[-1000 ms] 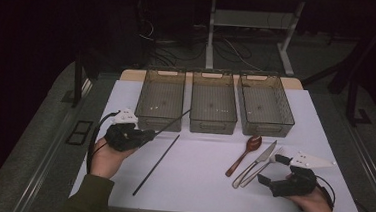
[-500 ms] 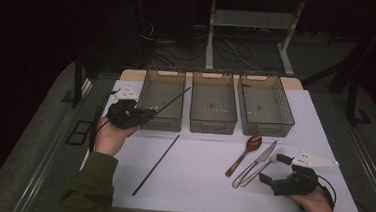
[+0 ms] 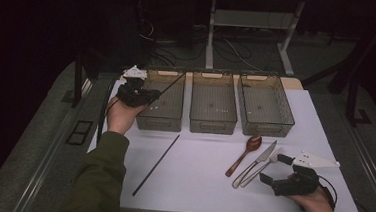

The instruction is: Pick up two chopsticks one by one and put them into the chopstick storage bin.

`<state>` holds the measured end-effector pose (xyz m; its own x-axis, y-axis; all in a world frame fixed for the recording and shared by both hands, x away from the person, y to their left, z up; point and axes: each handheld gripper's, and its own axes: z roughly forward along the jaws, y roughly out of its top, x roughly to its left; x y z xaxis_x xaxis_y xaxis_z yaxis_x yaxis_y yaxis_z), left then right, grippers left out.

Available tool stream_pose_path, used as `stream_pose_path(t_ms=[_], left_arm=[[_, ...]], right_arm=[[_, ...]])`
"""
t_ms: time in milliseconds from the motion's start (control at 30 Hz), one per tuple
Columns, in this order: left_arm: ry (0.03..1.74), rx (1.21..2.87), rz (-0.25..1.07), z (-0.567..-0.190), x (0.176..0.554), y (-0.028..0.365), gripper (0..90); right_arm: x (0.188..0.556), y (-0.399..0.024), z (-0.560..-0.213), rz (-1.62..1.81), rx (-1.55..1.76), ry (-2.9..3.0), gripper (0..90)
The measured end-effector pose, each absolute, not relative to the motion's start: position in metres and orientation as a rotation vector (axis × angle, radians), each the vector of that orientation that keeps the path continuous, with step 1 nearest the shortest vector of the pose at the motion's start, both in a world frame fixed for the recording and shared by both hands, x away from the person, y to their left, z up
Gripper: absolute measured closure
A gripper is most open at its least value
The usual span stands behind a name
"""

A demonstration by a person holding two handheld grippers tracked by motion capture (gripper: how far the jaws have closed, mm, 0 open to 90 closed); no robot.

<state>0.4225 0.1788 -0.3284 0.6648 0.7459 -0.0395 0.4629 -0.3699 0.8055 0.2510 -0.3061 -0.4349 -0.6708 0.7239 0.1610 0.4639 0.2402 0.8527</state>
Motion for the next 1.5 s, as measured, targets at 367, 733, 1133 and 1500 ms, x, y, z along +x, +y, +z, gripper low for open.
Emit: stream_pose_path(t_ms=[367, 733, 1133, 1500], left_arm=[[1.042, 2.008, 0.455, -0.345, 0.457, 0.179, 85.1], [1.147, 2.039, 0.440, -0.370, 0.475, 0.180, 85.0], [1.179, 2.086, 0.429, -0.379, 0.479, 0.178, 84.3], [1.165, 2.063, 0.442, -0.373, 0.476, 0.181, 74.2]], right_arm=[[0.250, -0.308, -0.435, 1.405, 1.116, 2.238, 0.1], [0.249, -0.310, -0.435, 1.404, 1.121, 2.231, 0.1], [0.249, -0.311, -0.435, 1.402, 1.120, 2.233, 0.1], [0.248, -0.311, -0.435, 1.403, 1.122, 2.232, 0.1]])
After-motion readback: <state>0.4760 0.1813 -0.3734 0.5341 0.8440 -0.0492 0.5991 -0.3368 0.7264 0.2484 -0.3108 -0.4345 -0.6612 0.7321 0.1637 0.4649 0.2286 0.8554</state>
